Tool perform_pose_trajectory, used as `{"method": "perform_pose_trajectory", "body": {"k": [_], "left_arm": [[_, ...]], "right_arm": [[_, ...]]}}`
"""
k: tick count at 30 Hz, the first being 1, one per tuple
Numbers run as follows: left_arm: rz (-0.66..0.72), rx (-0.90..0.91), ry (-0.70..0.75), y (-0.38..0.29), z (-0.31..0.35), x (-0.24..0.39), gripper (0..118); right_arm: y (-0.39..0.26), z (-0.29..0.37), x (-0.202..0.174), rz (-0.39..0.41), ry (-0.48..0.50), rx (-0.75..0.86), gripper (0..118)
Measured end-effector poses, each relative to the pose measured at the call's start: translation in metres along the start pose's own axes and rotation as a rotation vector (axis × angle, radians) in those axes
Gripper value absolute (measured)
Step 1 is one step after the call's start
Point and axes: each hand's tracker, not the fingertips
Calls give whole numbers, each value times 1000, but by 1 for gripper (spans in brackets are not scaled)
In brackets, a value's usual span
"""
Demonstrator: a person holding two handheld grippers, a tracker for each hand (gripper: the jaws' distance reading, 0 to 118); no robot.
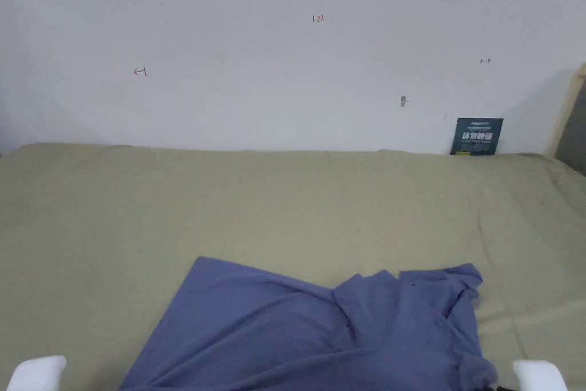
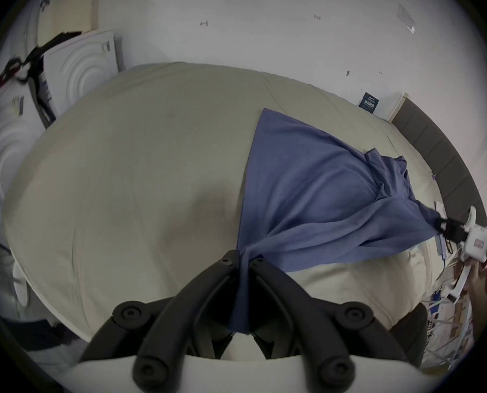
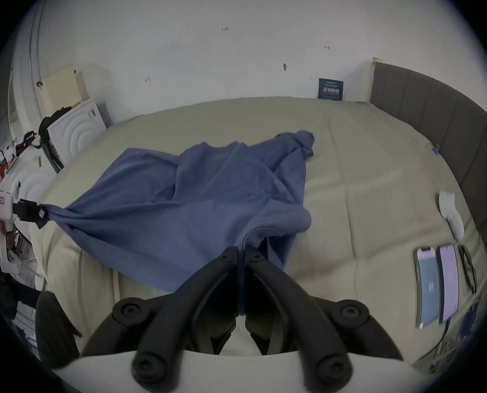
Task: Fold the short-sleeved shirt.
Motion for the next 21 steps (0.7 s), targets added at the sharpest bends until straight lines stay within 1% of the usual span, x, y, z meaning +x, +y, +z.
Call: {"method": "perform_pose_trajectory", "body": {"k": [3,6,9,13,17,18,19,20,21], "left_arm": [[6,-10,-4,-21,13,-2,3],[-3,-23,-12,-39,23,0,3],[-28,-48,14,-53,29,0,3],[-21,-70,1,-68,30,-4,3],[-26,-72,10,-76,31,-2,3],[-25,-76,11,-77,30,-2,3],[-23,-79,10,-78,30,-3,3],[-21,-81,9,-78,29,-3,3],[-19,-83,10,-78,28,-4,3]], "right_arm": [[-20,10,-1,4,-5,-13,5],[-34,21,3,-24,8,-20,5],[-47,33,10,-59,9,-13,5],[-66,37,17,-98,19,-40,5],[-78,41,16,-105,31,-52,5],[-81,43,15,-116,31,-53,5],[-85,44,16,-156,33,-45,5],[-87,44,17,-176,40,-50,5],[-89,43,17,-172,39,-54,5]]}}
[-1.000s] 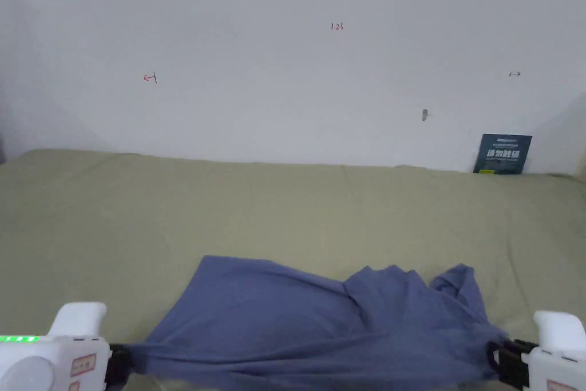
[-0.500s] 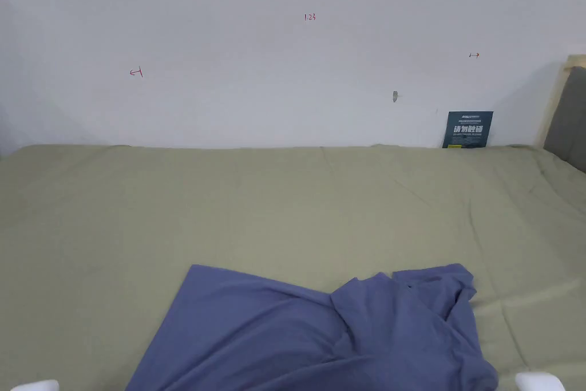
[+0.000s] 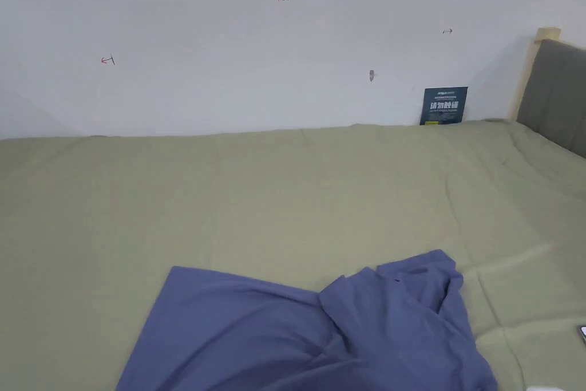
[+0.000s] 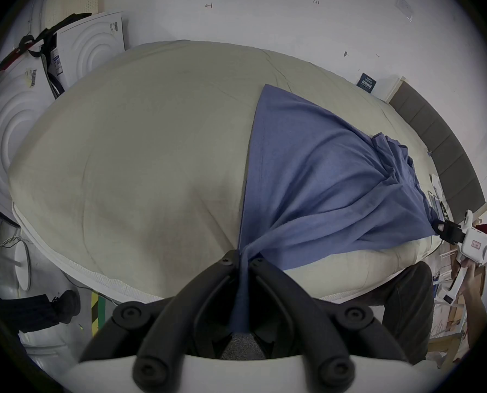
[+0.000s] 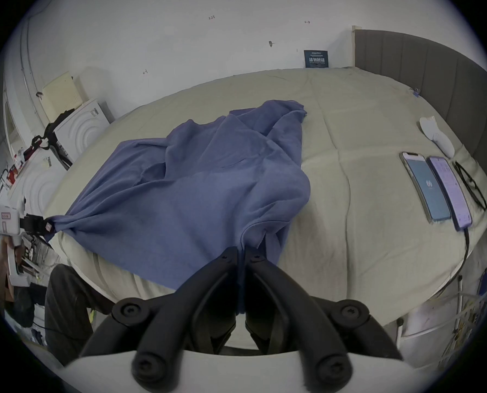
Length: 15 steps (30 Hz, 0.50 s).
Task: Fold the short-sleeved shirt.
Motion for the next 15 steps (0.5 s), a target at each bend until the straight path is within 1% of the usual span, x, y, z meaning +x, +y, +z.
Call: {"method": "perform_pose_trajectory", "body": {"k": [5,8,9,10,11,12,13,14,15], "left_arm": [[-5,-2,1,2,0,0,3],[-6,1,-2,3,1,1,3],[-5,3,-6,4,2,1,5],[-4,7,-9,4,3,1,12],[-2,11,-11,4,3,1,44],[-2,10,-10,5,4,0,85],[-9,-1,-7,5,4,0,116],[-18,-16,7,4,3,0,118],[-25,-2,54,0,9,2,118]], "right_arm": [[-2,0,-5,26,-16,0,6],[3,2,-6,21,-13,5,7],[5,4,-7,19,-16,8,14],[6,6,-7,15,-20,10,29],[8,8,-8,12,-36,7,69],[9,10,-7,17,-53,0,99],[9,13,-6,19,-67,-12,114],[9,17,-6,19,-80,-9,116],[8,24,-5,17,-109,16,116]]}}
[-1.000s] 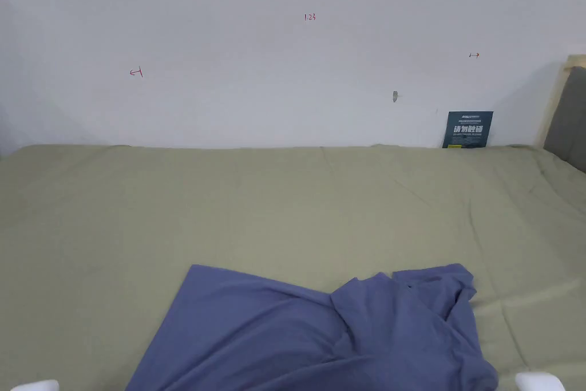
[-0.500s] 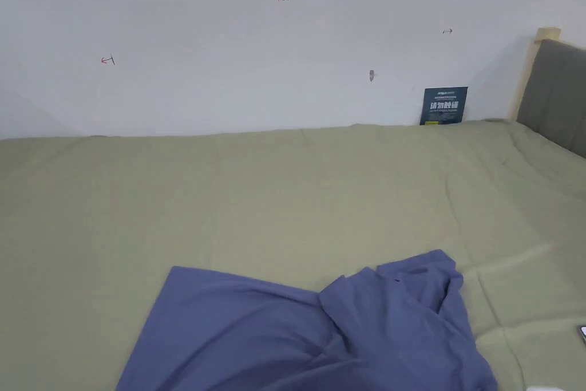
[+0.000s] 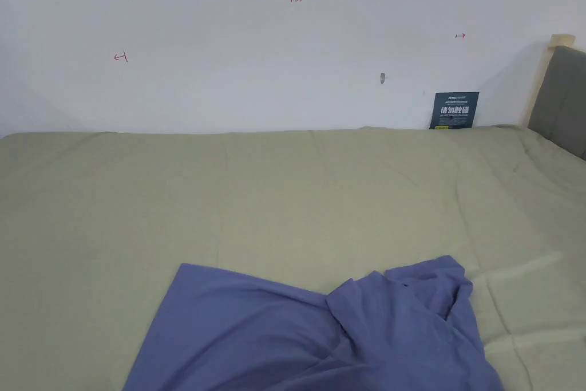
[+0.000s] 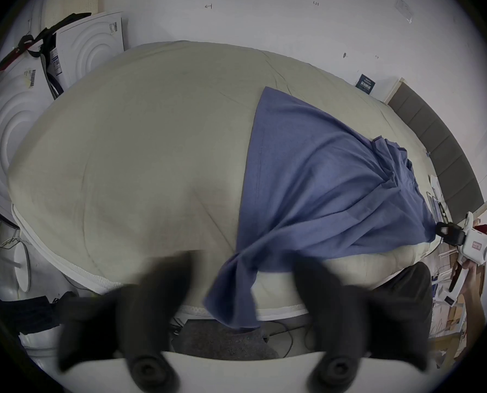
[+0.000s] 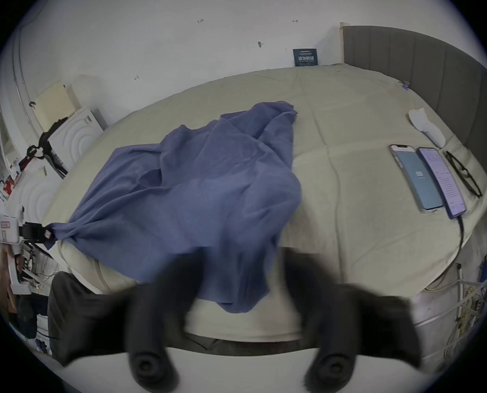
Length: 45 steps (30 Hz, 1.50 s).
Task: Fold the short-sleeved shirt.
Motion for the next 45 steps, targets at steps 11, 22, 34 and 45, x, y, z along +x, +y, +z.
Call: {"method": "perform_pose_trajectory", "body": {"k": [11,22,34,45], "left_arm": [[-1,137,-91,23,34,19,94],[-27,139,-138,46,18,49,0],[-33,138,-142,126,-27,58,0],[-64,34,-103,268,-169,83,94]], "right_arm": [[27,42,-4,-28,-13,122,59],[47,29,-32,38,-18,152,0],[67,-5,-38,54,-5,106,0],[96,-65,-35,54,-17,34,0]]}}
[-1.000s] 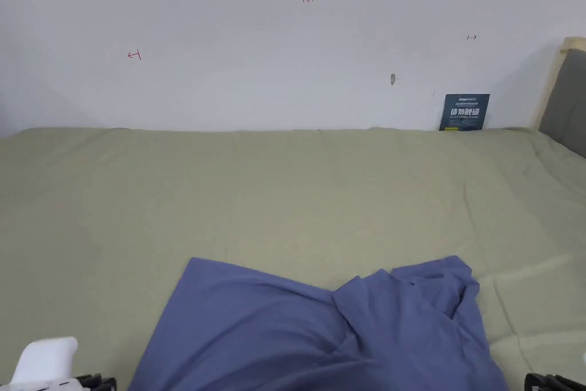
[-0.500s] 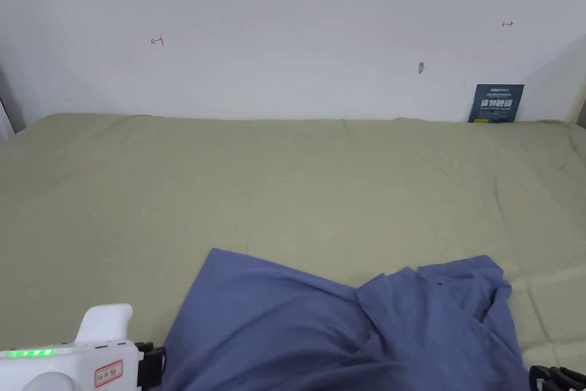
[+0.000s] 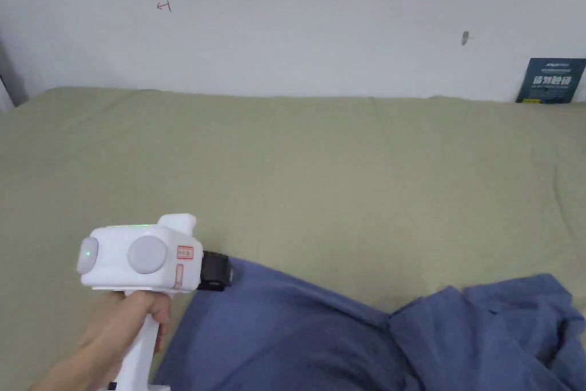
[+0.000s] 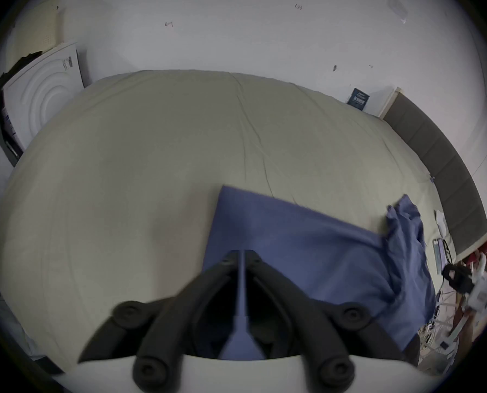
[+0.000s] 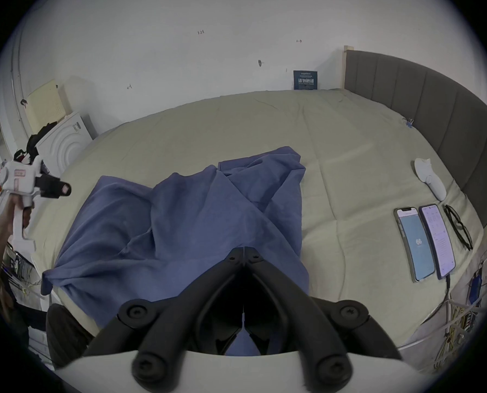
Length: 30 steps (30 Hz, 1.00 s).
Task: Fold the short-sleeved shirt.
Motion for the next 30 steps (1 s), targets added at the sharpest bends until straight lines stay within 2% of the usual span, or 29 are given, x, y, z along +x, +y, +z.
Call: {"method": "perform_pose_trajectory", "body": {"k": [1,2,4,8,10,11,12,13,14,16,17,20,22,24,25,26,27,28,29,30], "left_arm": [[-10,-47,18,6,-17,0,118],[-54,62,34,16,-29,0,115],[-30,-51,55,20,-50,-6,115],[-61,-84,96,26,-74,-6,115],[-86,-103,110,27,-83,-5,111],[-85,-105,111,25,-84,-5,97],[-82,-93,118,21,-74,-1,77],[-85,-69,136,20,-67,0,44],[-80,-15,132,20,-61,-1,0],[-18,33,19,17,-47,2,0],[-7,-35,48,11,-47,3,0],[-81,-40,82,6,-40,12,0],[-62,-49,63,2,-38,12,0],[-40,-36,58,5,-37,12,0],[-33,-37,52,5,-36,11,0],[-31,-40,46,3,-36,12,0],[-29,-40,45,1,-35,12,0],[-30,-45,39,6,-36,12,0],[-32,-46,39,5,-36,13,0],[-35,-44,42,3,-35,14,0]], "right_arm": [[1,-4,1,8,-3,-7,0],[1,-7,3,9,-4,-12,0],[1,-12,7,10,-10,-18,0],[2,-20,14,15,-28,-34,0],[8,-20,15,20,-36,-44,0],[8,-21,16,21,-44,-44,0],[10,-22,17,21,-51,-49,0],[10,-23,23,21,-52,-48,0],[12,-23,28,16,-56,-42,0],[20,-27,33,13,-61,-39,0],[24,-29,36,16,-67,-39,0],[43,-42,44,27,-87,-41,0],[57,-56,50,30,-147,-67,0],[70,-71,57,16,-130,-83,1],[76,-81,58,-3,-138,-114,13],[81,-89,59,-18,-148,-150,63],[86,-101,60,-13,-137,-201,106],[88,-111,59,-8,-123,-229,118],[88,-118,57,-5,-113,-188,117],[88,-129,54,5,-116,-220,117]]}}
